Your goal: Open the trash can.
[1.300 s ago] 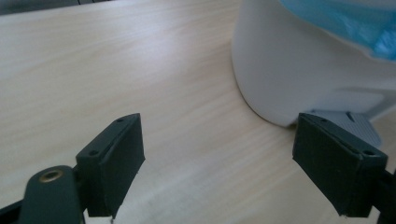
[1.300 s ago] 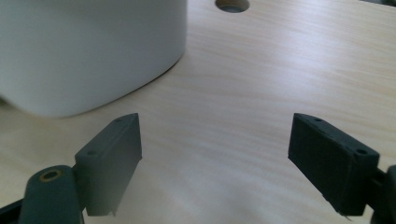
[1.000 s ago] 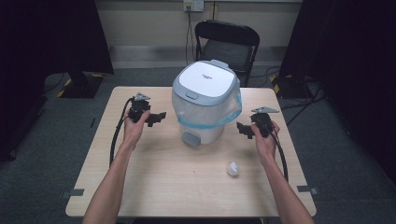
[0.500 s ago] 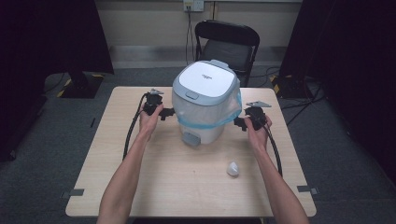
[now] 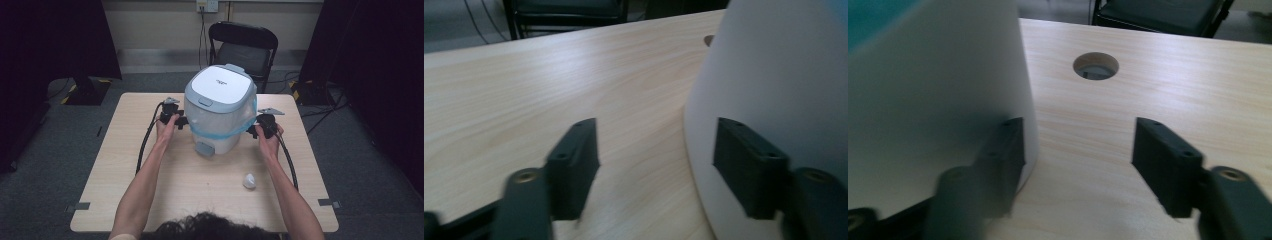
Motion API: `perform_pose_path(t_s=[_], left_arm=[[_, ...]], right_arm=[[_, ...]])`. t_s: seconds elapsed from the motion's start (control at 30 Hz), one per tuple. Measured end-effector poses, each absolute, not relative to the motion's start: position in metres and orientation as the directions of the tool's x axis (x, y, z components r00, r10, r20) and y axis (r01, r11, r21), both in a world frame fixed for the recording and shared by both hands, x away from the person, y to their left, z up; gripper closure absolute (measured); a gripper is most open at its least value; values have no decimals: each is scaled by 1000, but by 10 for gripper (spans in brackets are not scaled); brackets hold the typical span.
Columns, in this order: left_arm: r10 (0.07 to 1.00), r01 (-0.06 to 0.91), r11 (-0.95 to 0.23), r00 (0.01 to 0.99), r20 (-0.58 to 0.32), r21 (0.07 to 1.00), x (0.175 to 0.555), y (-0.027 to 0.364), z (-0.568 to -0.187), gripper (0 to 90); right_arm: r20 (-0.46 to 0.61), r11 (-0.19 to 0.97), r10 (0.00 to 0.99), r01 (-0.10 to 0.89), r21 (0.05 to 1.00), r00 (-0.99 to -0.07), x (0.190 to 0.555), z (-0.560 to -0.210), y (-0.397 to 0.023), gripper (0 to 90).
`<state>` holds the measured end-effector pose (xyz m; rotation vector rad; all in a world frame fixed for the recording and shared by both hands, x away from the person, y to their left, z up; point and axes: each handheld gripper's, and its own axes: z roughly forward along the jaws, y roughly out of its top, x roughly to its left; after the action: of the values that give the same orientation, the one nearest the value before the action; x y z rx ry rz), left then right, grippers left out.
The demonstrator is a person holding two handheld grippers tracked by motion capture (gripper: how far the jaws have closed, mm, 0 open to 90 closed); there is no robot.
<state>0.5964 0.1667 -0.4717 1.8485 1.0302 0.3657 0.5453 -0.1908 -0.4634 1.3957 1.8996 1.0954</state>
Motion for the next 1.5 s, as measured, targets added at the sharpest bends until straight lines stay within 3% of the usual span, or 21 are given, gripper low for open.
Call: perform_pose_path(t_s=[0.07,0.17,0.23,0.37,0.5,0.73,0.87,1.0,1.2,1.4,1.5], left_arm=[[772,480,-220,618,-149,849,594,164,-469,523],[760,481,-233,633,-151,845,593,167,-468,546],[737,492,-241,653,-172,837,590,169,-467,589],[721,480,-302,680,-131,824,582,169,-462,593],[717,495,-281,677,-163,822,572,176,-462,593],[724,490,-286,674,-149,823,549,187,-460,598],[728,468,-352,681,-77,811,533,190,-454,631],[727,481,-306,675,-124,821,518,197,-458,632],[729,470,-346,679,-83,812,495,203,-455,633],[720,494,-353,686,-106,794,475,208,-453,628],[730,499,-362,677,-93,787,467,208,-451,574]], right_arm=[[47,143,940,515,845,-338,545,-462,-189,470],[38,150,940,507,849,-340,546,-462,-186,505],[40,152,936,504,850,-350,546,-462,-184,577],[19,171,936,503,847,-351,548,-460,-177,657],[54,160,925,514,843,-377,548,-460,-174,716],[86,166,900,518,839,-427,543,-461,-165,753],[76,189,890,514,836,-451,538,-460,-159,756],[94,187,879,518,834,-468,532,-460,-155,757],[83,208,867,509,835,-491,522,-460,-147,761],[102,213,850,514,831,-518,510,-459,-143,761],[92,225,850,516,826,-519,504,-458,-144,702]])
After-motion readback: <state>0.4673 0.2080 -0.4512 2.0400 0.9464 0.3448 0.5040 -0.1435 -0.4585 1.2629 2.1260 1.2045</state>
